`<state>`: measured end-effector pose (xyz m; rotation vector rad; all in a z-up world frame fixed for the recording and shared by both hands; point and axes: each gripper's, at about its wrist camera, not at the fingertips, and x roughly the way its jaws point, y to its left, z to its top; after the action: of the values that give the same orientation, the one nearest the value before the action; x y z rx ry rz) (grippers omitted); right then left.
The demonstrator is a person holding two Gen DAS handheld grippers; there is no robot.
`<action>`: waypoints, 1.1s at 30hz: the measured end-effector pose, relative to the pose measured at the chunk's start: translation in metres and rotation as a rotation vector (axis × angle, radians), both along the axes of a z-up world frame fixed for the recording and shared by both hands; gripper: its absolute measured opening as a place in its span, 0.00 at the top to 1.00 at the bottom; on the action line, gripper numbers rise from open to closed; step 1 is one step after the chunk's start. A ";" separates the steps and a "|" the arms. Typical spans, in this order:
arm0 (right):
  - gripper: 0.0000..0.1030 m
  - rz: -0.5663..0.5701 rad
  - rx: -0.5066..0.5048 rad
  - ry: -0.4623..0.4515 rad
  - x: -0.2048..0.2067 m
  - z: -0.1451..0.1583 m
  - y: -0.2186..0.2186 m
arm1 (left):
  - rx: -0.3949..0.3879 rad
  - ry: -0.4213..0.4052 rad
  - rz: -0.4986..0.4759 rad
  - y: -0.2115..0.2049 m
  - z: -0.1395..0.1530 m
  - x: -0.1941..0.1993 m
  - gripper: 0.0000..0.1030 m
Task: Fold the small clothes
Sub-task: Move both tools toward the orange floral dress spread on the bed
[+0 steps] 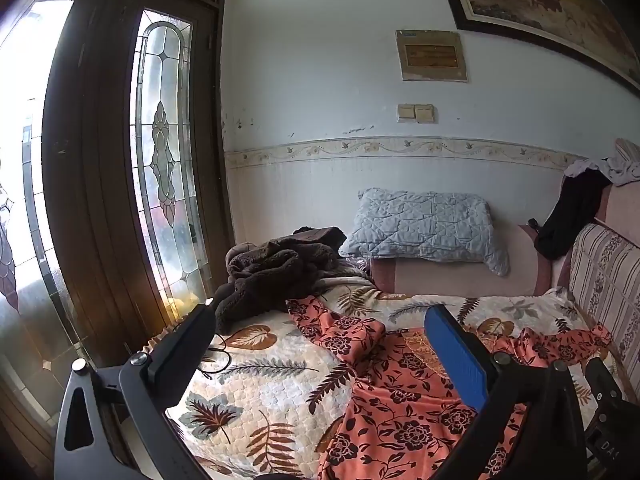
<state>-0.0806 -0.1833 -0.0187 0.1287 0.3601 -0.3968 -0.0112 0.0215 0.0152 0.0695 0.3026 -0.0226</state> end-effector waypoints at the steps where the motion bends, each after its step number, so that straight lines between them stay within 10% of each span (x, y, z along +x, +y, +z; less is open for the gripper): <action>1: 0.00 0.000 0.001 0.003 0.001 0.000 0.000 | 0.001 0.001 0.001 0.000 0.000 0.001 0.00; 33: 0.00 0.010 0.005 0.008 0.023 -0.013 -0.009 | 0.009 0.034 0.016 -0.005 -0.014 0.025 0.00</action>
<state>-0.0574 -0.1921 -0.0322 0.1298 0.3697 -0.3863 0.0138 0.0162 0.0010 0.0762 0.3374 -0.0069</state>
